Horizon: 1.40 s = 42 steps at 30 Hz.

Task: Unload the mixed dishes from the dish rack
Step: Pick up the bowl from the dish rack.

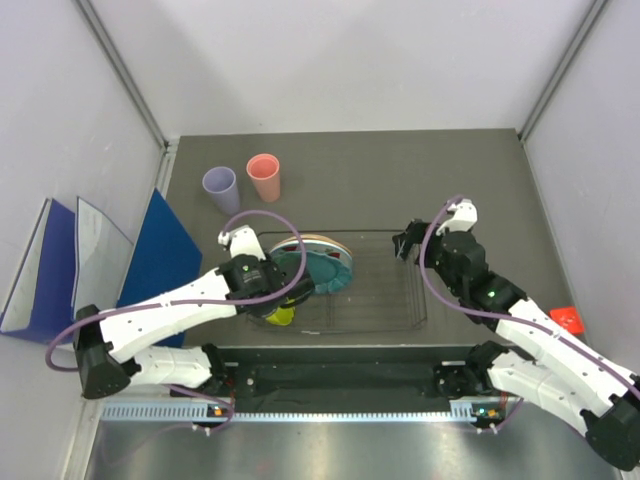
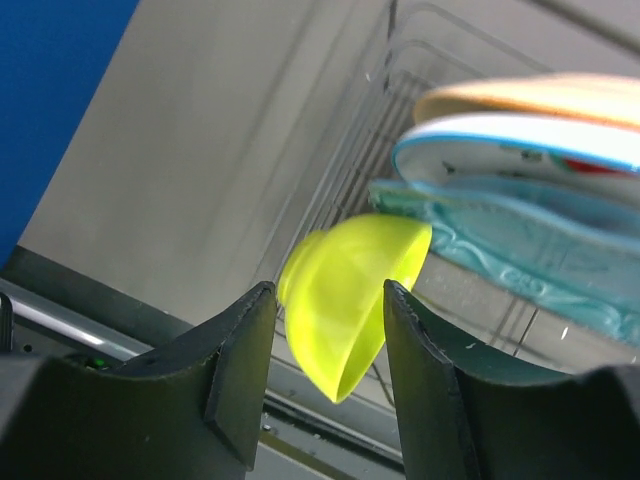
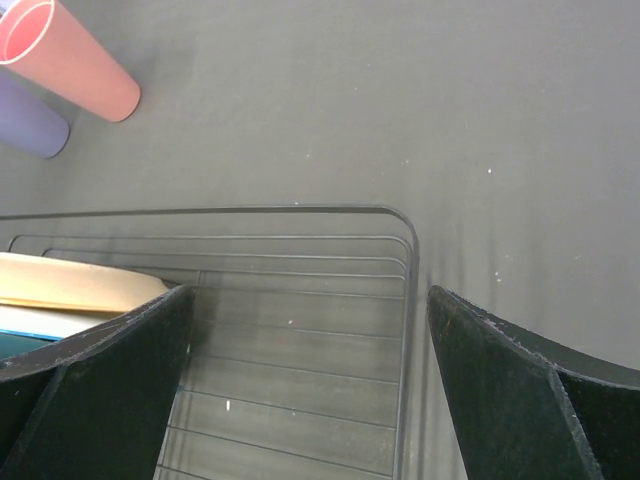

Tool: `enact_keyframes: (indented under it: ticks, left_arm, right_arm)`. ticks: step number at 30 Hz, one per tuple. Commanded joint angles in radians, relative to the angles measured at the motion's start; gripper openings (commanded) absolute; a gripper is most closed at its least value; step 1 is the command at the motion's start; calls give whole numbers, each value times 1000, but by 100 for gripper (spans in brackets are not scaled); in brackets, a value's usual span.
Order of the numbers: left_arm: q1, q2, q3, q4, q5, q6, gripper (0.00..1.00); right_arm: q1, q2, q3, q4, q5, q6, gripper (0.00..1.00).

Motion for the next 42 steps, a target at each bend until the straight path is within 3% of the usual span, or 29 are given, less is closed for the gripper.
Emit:
enact_keyframes:
  ticks: [1, 26, 30, 36, 37, 42]
  left_arm:
    - [-27, 1, 29, -146, 15, 38, 52]
    - [-63, 27, -125, 92, 127, 185, 43]
    - [-63, 57, -126, 77, 126, 181, 26]
    - [-65, 44, -143, 77, 135, 175, 8]
    - [-68, 42, -138, 68, 133, 173, 0]
    - [-92, 31, -94, 15, 110, 147, 0]
  right_arm:
    - [15, 3, -18, 57, -6, 6, 100]
    - [15, 37, -37, 83, -19, 16, 100]
    - [17, 37, -37, 80, -21, 13, 100]
    - [15, 39, -32, 80, -19, 12, 100]
    - [15, 40, -32, 81, -18, 10, 100]
    - [18, 45, -23, 80, -21, 10, 100]
